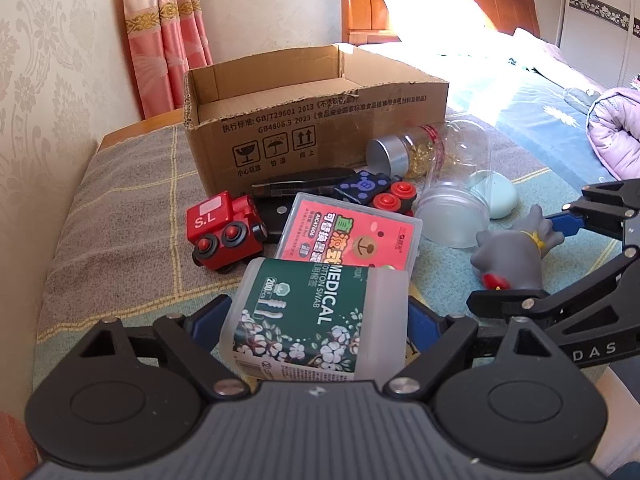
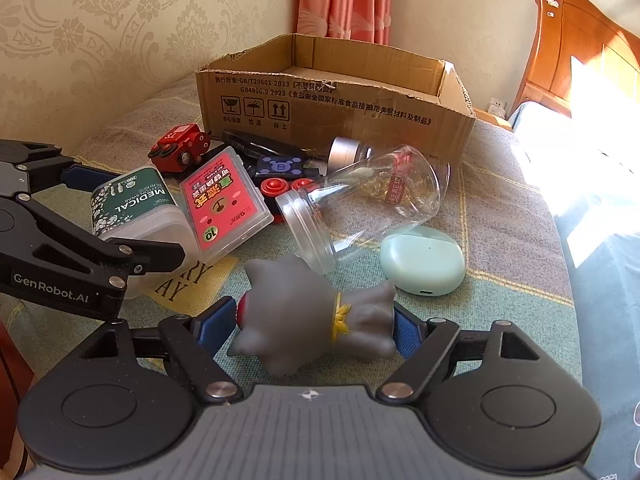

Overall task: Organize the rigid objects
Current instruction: 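Close the left tool on the MEDICAL container while the right tool closes on the grey toy, then carry both held items into the cardboard box and open both tools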

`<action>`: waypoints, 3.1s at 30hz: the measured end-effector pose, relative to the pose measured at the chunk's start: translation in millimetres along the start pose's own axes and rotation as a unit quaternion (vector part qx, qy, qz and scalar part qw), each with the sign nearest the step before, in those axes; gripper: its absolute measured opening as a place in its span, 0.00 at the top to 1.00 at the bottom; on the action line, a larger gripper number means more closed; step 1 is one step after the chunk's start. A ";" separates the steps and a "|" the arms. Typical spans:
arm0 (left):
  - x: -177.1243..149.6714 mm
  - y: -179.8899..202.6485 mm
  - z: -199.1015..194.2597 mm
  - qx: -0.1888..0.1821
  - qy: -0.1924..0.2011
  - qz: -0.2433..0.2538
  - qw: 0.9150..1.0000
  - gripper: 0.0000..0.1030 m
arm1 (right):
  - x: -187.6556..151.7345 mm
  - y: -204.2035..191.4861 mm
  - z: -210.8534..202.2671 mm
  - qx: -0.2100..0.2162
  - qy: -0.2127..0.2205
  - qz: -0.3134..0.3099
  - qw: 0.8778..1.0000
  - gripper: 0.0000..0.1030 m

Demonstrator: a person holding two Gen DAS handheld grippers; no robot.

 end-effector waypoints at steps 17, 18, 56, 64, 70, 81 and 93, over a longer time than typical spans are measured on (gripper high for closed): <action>-0.8 5.7 -22.5 0.009 -0.012 -0.038 0.999 0.17 | -3.7 17.2 -32.0 0.014 0.013 -0.043 0.999 0.26; 0.8 6.7 -27.0 0.011 -0.009 -0.039 0.999 0.18 | -3.4 18.9 -35.1 0.013 0.015 -0.048 0.999 0.26; 149.4 -30.9 -20.1 0.082 0.079 -0.099 0.989 0.01 | 110.6 82.7 -56.6 0.006 0.081 -0.060 0.995 0.26; 101.2 -30.7 -34.5 0.080 0.082 -0.121 0.986 0.00 | 153.0 79.8 -36.6 0.023 0.061 -0.058 0.996 0.25; 76.9 -36.8 -33.9 0.090 0.069 -0.132 0.985 0.01 | 204.6 80.7 -9.6 0.017 0.045 -0.056 0.997 0.25; 66.4 -40.0 -34.1 0.092 0.061 -0.130 0.985 0.01 | 267.6 89.7 7.9 -0.002 0.068 -0.014 0.998 0.00; 57.1 -37.8 -40.7 0.097 0.050 -0.133 0.985 0.01 | 210.9 80.7 -17.9 -0.003 0.057 -0.022 0.998 0.00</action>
Point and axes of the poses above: each gripper's, at about its wrist camera, not at the fingertips, and z roughly the way its jaws point, y to its right, x to its top, the point moved 5 cm from there along z, roughly the way its jaws point, and after that the axes turned 15 degrees about -y, right-handed, at the moved point
